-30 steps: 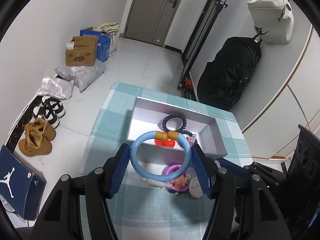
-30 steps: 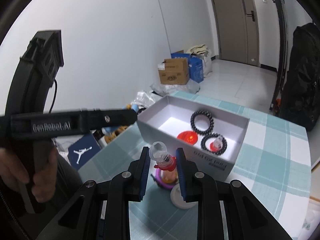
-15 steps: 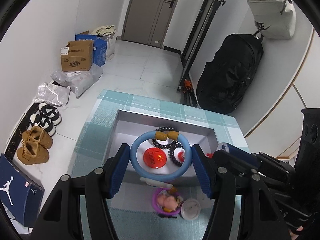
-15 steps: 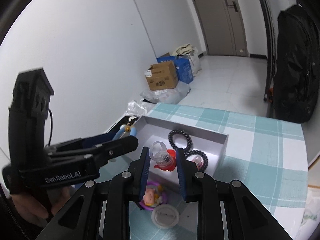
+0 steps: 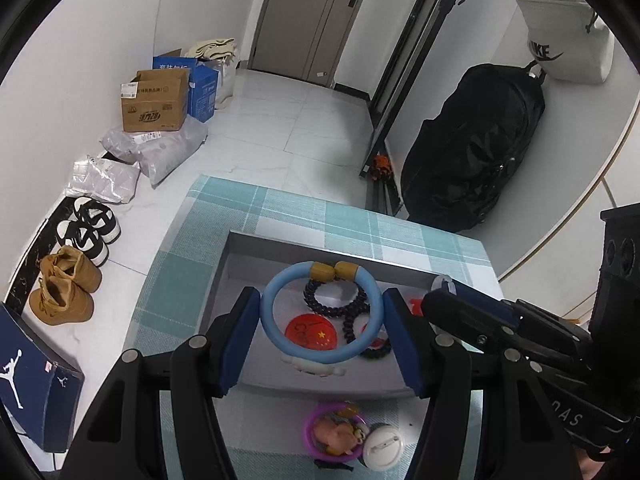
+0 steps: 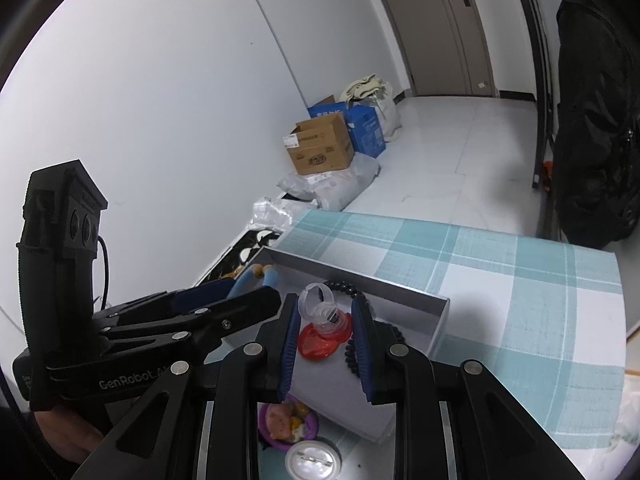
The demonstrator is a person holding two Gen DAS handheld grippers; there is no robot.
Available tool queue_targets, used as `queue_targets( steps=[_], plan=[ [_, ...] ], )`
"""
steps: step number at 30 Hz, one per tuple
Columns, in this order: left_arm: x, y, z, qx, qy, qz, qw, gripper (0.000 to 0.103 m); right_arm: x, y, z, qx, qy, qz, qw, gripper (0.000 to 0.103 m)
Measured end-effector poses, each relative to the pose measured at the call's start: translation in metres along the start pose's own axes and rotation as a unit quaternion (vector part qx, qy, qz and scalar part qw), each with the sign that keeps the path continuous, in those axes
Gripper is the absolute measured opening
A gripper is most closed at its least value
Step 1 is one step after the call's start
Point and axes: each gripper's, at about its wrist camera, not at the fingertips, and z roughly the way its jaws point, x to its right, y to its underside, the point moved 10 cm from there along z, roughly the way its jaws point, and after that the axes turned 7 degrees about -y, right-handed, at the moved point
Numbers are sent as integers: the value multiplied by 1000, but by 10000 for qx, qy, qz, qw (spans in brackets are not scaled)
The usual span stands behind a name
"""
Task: Organize jewelry
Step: 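Carry the blue ring and white-red toy into the silver box and open both grippers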
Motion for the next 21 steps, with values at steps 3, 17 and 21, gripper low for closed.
queue_targets(
  steps=[3,17,21],
  plan=[
    [1,0,4,-55,17,18,10000,58,4,2,-1,-2,-34,66,10000,24],
    [11,-1,10,-114,76,251,9996,58,26,5,6,-59,-140,510,9986,27],
    [13,3,14,-281,118,304,9991,58,30,5,5,-53,-88,547,9984,38]
  ],
)
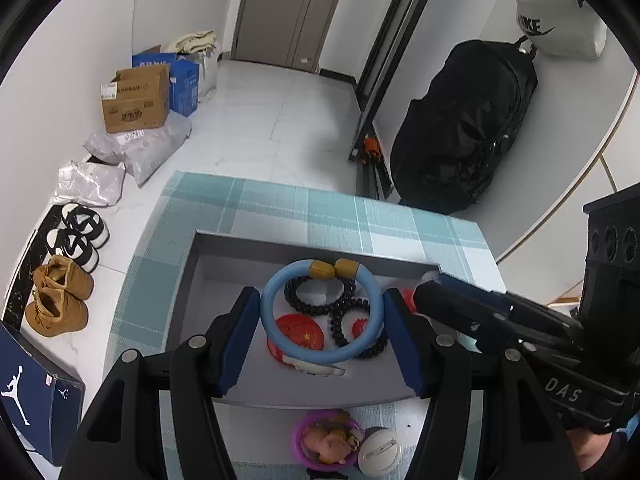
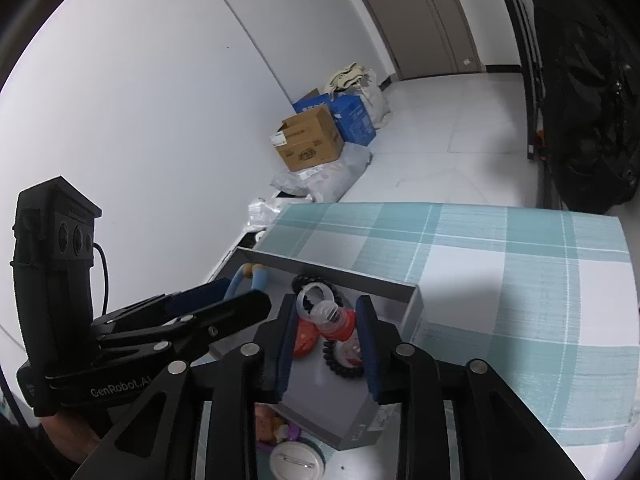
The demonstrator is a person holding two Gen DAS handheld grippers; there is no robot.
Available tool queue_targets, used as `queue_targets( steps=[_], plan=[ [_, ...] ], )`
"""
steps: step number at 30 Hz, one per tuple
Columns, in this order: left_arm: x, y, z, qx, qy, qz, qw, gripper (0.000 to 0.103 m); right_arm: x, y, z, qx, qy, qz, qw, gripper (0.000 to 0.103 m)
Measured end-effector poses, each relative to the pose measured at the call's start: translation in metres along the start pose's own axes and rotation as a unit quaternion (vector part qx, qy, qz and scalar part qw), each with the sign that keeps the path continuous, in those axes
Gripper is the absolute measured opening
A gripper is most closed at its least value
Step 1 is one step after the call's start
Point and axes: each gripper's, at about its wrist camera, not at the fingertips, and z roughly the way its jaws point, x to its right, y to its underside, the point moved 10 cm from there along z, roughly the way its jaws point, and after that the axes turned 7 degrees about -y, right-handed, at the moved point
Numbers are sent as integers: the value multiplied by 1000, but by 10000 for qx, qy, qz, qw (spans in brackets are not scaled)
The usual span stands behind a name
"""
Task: Organize jewelry
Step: 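Carry the blue ring and white-red toy into the silver box and open both grippers, then withdraw both grippers from the box back over the table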
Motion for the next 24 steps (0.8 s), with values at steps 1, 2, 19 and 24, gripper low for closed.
queue_targets(
  steps=[1,2,19,24],
  plan=[
    [-1,0,0,-2,-16,-1,10000,58,1,0,-1,12,-3,11,10000,41],
    [-1,0,-2,27,-17,18,10000,58,1,-1,-3,42,-37,34,10000,47],
    [-6,0,-24,363,-2,86,9993,60,-4,-8,-30,445,-26,-16,9990,68],
    [-7,4,-30,448,-8,113,9989,61,-10,-4,-38,539,13,-147,9984,74]
  ],
)
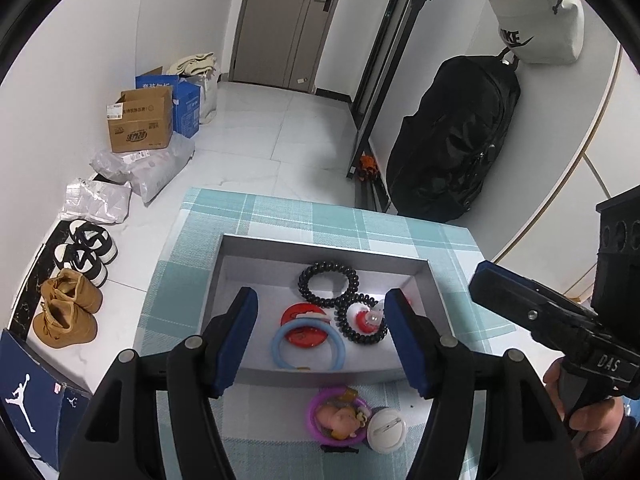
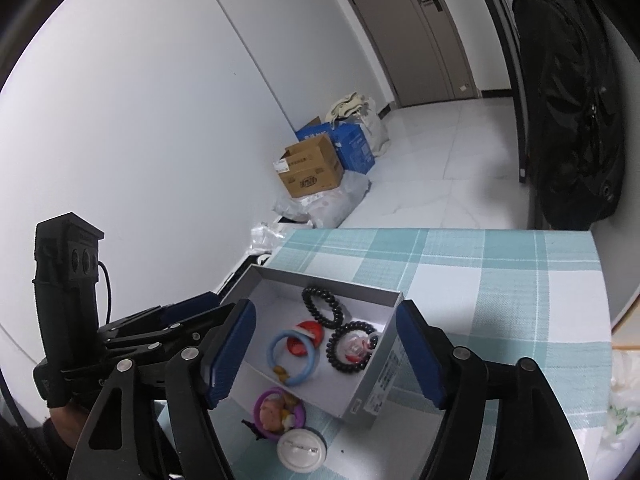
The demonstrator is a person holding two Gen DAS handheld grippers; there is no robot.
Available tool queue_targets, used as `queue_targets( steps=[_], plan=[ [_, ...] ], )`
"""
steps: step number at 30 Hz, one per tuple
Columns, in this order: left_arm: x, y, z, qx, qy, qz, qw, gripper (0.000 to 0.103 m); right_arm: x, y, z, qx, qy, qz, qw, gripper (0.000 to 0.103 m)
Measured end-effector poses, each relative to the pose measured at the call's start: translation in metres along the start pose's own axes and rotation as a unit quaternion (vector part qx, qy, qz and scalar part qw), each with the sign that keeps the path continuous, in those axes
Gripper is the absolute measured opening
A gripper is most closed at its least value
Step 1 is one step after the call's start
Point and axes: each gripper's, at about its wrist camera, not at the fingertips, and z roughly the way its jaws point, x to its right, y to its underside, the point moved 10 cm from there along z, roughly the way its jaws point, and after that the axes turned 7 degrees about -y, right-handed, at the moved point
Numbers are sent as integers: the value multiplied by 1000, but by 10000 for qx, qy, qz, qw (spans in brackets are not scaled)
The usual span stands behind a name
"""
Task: Organize jewelry
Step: 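Withdraw both grippers from the box back over the table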
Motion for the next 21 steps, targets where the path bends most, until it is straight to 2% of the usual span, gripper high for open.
queue_targets(
  steps=[9,15,21],
  plan=[
    [-19,2,-22,254,31,-310,9992,63,-10,12,-20,174,113,-133,9997,79],
    [-30,15,-26,187,-12,-526,9984,64,-14,23,-25,141,181,-177,9996,81],
    [-21,35,-28,22,-84,-277,9996,66,-23,38,-25,4,213,-309,9993,84]
  ],
)
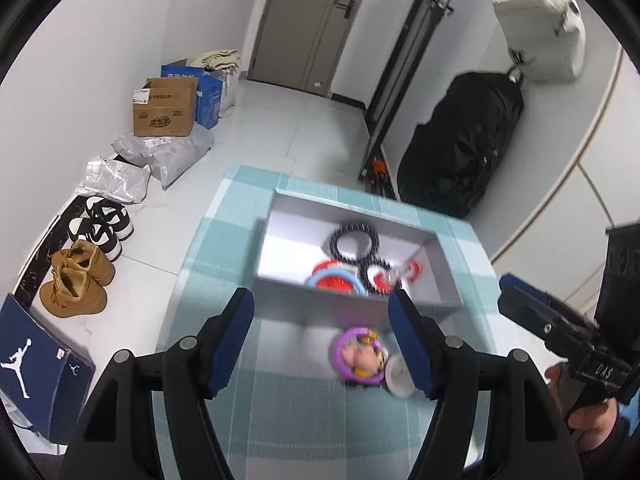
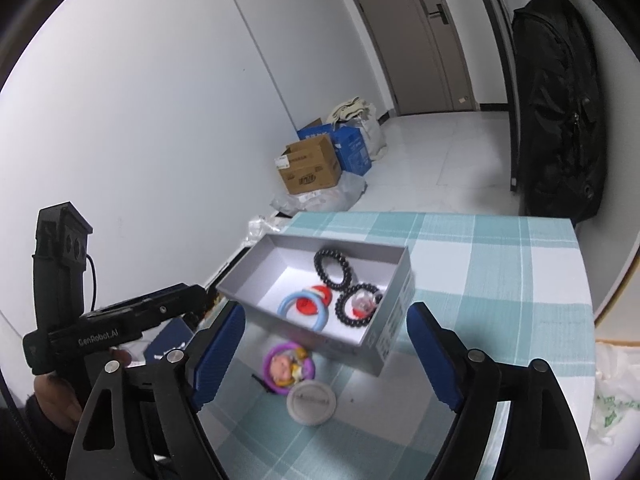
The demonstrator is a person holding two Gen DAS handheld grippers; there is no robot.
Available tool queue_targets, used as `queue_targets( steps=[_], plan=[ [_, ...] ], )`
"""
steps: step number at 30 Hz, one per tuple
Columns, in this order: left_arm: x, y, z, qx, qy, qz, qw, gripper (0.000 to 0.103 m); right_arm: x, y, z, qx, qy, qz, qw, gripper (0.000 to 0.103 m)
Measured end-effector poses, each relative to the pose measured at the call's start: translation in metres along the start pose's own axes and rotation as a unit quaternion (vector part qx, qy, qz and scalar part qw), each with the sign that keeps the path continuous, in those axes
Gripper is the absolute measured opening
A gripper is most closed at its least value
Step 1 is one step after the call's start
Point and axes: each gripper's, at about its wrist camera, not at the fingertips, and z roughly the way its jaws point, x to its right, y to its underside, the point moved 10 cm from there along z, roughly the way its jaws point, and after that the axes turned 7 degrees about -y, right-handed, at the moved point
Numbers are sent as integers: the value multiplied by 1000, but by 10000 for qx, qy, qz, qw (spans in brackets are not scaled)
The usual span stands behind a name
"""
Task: Organize jewelry
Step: 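Withdraw both grippers from the box back over the table, then grasp the white round pin badge with the right gripper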
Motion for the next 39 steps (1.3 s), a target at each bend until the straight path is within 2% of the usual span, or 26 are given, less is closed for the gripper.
queue_targets(
  steps=[4,8,11,18,27,37,39],
  plan=[
    [5,13,0,-176,61,129,9997,66,-4,13,3,-194,43,-119,9997,85],
    [3,33,6,-616,145,-39,9980,66,-9,26,5,-384,116,-313,9987,85],
    [5,44,6,-780,175,-47,9968,66,-11,35,5,-521,173,-460,9974,85],
    [7,68,15,-1223,165,-44,9923,67,-8,58,8,-843,199,-386,9955,85],
    [-4,69,16,-1287,10,-186,9915,67,-4,89,33,-1437,482,-692,9860,84],
    [-14,73,17,-1357,-102,-273,9903,67,-16,96,53,-1485,628,-1141,9803,83],
    [-16,72,17,-1347,-122,-306,9903,67,-14,97,56,-1503,659,-1161,9796,79]
  ],
)
